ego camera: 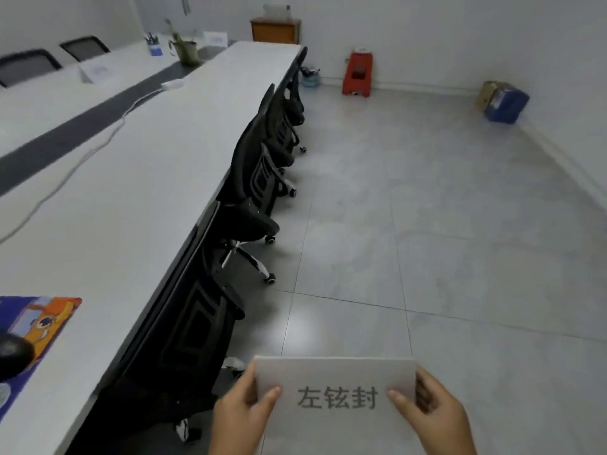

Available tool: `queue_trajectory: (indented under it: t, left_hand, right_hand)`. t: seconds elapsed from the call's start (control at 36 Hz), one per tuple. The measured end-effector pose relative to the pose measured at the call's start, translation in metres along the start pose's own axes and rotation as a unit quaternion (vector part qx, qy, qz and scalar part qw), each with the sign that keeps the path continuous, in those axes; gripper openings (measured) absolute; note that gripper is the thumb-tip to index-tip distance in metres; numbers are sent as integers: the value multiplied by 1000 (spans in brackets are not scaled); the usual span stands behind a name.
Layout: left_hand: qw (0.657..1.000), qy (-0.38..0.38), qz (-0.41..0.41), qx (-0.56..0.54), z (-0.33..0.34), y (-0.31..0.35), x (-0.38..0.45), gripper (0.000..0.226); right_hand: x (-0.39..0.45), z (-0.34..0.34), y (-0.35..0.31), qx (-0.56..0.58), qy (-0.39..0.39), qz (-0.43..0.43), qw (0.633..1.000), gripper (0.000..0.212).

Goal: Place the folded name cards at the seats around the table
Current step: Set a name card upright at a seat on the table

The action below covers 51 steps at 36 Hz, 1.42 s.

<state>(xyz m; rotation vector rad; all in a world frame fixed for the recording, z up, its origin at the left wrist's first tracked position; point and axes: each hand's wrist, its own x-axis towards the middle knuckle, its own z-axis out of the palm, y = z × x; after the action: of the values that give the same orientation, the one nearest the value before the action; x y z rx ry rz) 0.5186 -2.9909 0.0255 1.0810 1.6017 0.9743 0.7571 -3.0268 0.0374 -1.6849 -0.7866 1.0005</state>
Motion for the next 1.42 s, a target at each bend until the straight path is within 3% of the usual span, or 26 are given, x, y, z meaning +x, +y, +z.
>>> queue_trajectory:
  t: [0.36, 0.56, 0.69, 0.89, 1.03, 1.14, 1.22, 1.31, 1.42]
  left_hand:
    - [988, 133, -68, -44, 33, 68, 177, 60]
    - [983, 173, 14, -64, 6, 148, 309, 63]
    - [972, 226, 41, -56, -20, 188, 367, 59]
    - [939, 341, -15, -38, -71, 195, 412, 58]
    - [883, 463, -46, -59, -106, 186, 445, 59]
    - [846, 521, -83, -75, -128, 170, 487, 54]
    - [838, 526, -119, -85, -140, 160, 524, 47]
    - [835, 523, -140, -103, -148, 154, 557, 44]
    - [837, 512, -161, -108, -153, 148, 582, 47]
  right_hand:
    - [240, 100, -90, -55, -162, -29, 985, 48]
    - [350, 196, -178, -72, -178, -132, 972, 46]
    - [400, 254, -228, -71, -220, -157, 960, 40]
    - [439, 364, -265, -111, -378, -167, 904, 33]
    - [450, 475, -276, -130, -501, -175, 837, 32]
    - [459, 557, -280, -139, -544, -172, 809, 29]
    - [471, 605, -282, -130, -545, -128, 818, 45]
    - [478, 636, -276, -111, -500, -98, 853, 57]
    - [486, 647, -259, -113, -456, -50, 881, 46]
